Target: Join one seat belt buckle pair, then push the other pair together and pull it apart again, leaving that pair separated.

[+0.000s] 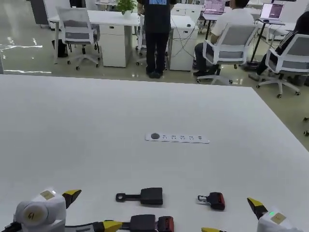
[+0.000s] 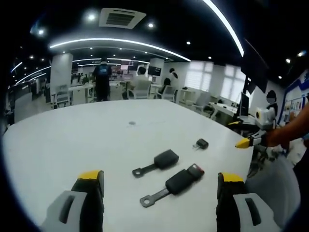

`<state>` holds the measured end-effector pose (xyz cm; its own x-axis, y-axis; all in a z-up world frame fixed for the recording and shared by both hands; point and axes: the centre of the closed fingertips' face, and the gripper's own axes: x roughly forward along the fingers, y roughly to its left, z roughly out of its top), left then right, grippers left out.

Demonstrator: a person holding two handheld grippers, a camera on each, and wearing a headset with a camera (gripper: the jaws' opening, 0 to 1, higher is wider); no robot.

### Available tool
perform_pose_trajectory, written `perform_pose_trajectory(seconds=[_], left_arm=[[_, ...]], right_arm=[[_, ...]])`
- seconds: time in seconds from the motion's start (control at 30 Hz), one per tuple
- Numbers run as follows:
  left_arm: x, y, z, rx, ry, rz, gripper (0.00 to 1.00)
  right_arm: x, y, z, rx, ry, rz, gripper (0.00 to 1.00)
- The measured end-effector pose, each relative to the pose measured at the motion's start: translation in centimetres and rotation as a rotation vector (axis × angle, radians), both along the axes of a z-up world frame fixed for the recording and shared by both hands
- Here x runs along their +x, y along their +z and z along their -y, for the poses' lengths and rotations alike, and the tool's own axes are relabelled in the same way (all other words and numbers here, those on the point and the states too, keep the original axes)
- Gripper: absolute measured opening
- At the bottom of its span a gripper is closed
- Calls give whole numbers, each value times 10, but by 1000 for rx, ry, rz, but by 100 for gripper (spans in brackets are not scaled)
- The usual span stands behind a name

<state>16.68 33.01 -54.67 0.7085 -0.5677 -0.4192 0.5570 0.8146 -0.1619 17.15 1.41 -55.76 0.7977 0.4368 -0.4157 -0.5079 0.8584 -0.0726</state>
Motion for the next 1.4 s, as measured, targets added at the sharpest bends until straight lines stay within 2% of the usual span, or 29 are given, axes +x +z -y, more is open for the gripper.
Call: perform_pose_trajectory(seconds=[0.13, 0.2, 0.3, 0.47, 0.67, 0.73, 0.77, 0.87, 1.0, 1.03, 1.13, 1.2, 1.23, 1.33, 1.4], left_arm=[[-8, 1, -2, -2, 7, 2, 100], [-12, 3, 0, -9, 10, 3, 100], [-15, -1, -3, 0, 4, 8, 100], [-19, 1, -1, -10, 7, 12, 100], [-24, 2, 2, -3, 0, 19, 100], [-27, 5, 7, 20, -16, 28, 100], [-25, 1, 4, 19, -19, 29, 100], [-26, 5, 6, 19, -18, 32, 100], [-21, 2, 1, 21, -15, 38, 100], [-22, 8, 5, 21, -12, 42, 100], [-21, 7, 2, 22, -6, 43, 100], [-19, 3, -4, 38, -4, 44, 100], [-19, 2, -6, 64, -9, 48, 100], [-20, 1, -7, 80, -6, 58, 100], [-18, 4, -12, 92, 25, 78, 100]], right_arm=[[-10, 4, -4, -4, 12, 21, 100], [-11, 2, -2, -3, 8, 17, 100], [-16, 2, -1, 6, 1, 22, 100], [-20, -4, 3, 12, -10, 15, 100], [-20, -6, 7, 10, -24, 17, 100], [-21, -6, 7, 5, -23, 16, 100], [-20, -6, 7, 2, -21, 16, 100], [-21, -7, 8, 1, -26, 10, 100], [-21, -6, 6, 2, -25, 12, 100], [-20, -6, 6, 4, -26, 9, 100], [-20, -6, 5, 8, -28, 9, 100], [-21, -6, 6, 5, -28, 8, 100], [-21, -6, 6, 5, -28, 7, 100], [-22, -9, 8, 4, -28, -3, 100], [-24, -11, 9, -1, -22, -10, 100]])
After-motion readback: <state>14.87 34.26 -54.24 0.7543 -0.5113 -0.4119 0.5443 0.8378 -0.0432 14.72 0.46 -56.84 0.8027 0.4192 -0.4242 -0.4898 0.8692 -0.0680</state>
